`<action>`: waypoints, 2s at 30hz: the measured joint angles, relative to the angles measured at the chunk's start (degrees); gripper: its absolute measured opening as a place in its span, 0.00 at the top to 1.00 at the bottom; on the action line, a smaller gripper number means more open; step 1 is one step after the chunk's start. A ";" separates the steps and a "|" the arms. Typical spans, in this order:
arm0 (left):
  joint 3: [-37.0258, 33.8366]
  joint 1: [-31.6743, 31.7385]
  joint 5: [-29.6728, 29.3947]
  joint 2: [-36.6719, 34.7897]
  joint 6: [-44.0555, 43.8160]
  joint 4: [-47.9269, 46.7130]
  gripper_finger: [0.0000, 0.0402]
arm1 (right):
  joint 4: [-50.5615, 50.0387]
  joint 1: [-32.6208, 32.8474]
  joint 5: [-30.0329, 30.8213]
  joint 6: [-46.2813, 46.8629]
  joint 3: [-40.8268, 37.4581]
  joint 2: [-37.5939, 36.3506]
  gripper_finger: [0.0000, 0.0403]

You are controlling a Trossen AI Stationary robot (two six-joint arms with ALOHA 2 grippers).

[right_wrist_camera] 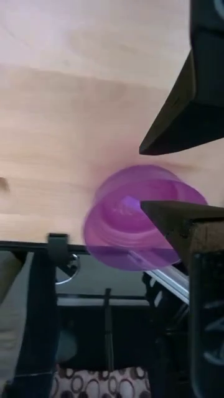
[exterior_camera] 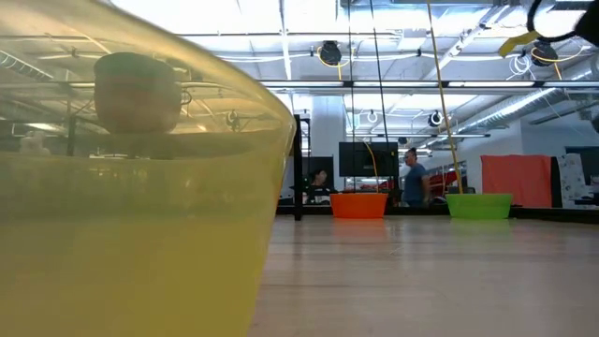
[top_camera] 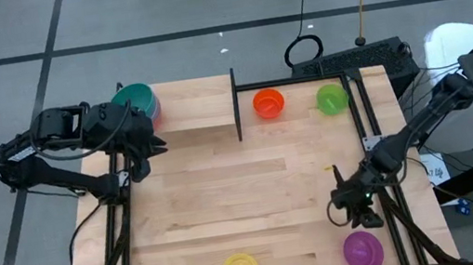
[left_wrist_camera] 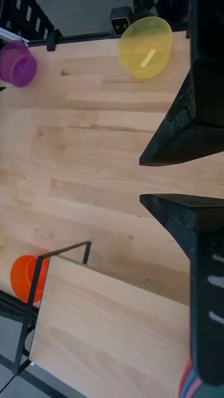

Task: Place and stack bowls onto a shelf
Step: Put the purple transparent bowl on the shelf

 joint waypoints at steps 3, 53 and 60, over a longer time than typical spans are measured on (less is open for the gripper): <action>0.00 0.02 0.00 0.00 0.00 0.00 0.78 | 0.85 1.91 -0.24 1.35 -1.04 0.07 0.70; -0.02 0.04 0.00 0.02 1.08 0.04 0.78 | 1.46 -0.30 9.31 12.74 -0.90 8.89 1.00; -0.02 0.04 -0.02 0.02 2.84 0.04 0.78 | -21.74 -8.53 15.82 2.74 13.16 2.78 1.00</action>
